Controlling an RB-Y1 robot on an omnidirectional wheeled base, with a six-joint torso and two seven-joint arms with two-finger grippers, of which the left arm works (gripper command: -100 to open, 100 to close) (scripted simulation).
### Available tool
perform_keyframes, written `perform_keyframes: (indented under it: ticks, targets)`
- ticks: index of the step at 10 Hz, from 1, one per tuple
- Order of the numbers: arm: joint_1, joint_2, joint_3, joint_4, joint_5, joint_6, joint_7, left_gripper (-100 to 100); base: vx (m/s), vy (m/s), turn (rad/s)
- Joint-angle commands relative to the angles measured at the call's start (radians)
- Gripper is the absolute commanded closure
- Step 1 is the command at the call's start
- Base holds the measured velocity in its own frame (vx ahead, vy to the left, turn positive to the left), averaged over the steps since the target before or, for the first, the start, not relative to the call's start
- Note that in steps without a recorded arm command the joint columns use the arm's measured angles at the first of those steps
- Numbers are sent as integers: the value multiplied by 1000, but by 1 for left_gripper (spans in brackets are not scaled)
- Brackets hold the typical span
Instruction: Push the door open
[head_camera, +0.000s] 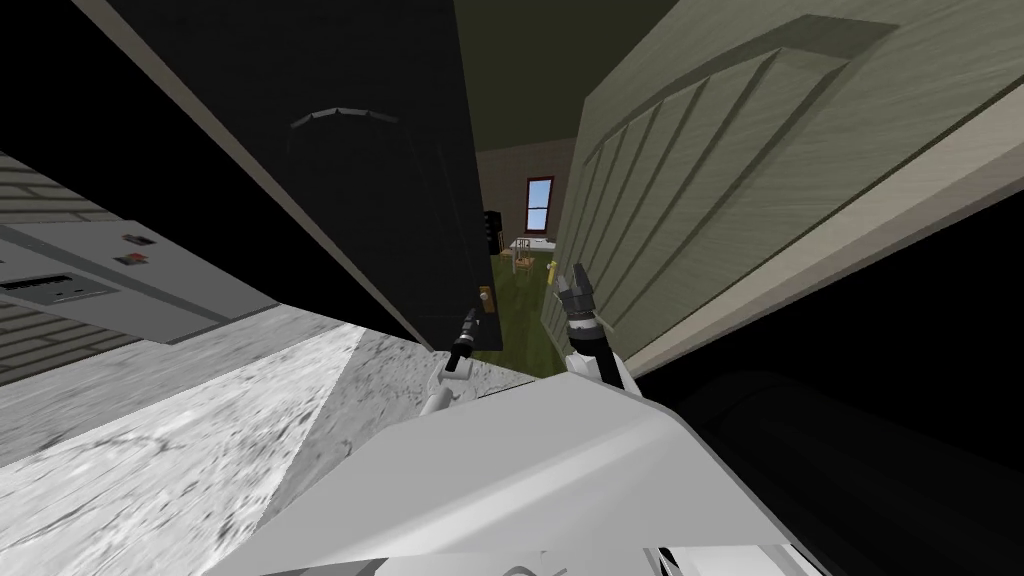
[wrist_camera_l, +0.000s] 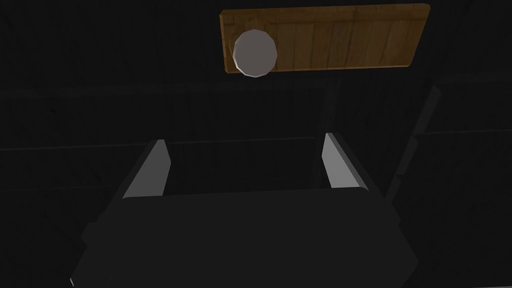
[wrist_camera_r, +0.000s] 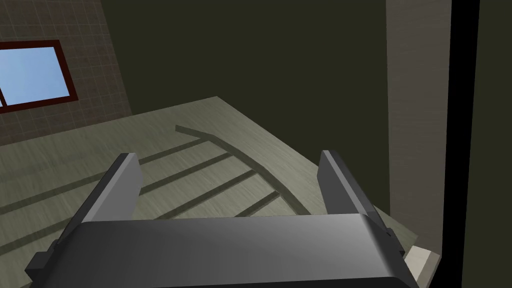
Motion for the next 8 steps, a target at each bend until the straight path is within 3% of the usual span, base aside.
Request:
perform_keyframes:
  ticks: [1,8]
  targets:
    - [-3,4,4,5,0,-4,-2,-100,68,-13,-30]
    - [-15,-2,24,30,2,-22,-11,-100,198,-62,-20]
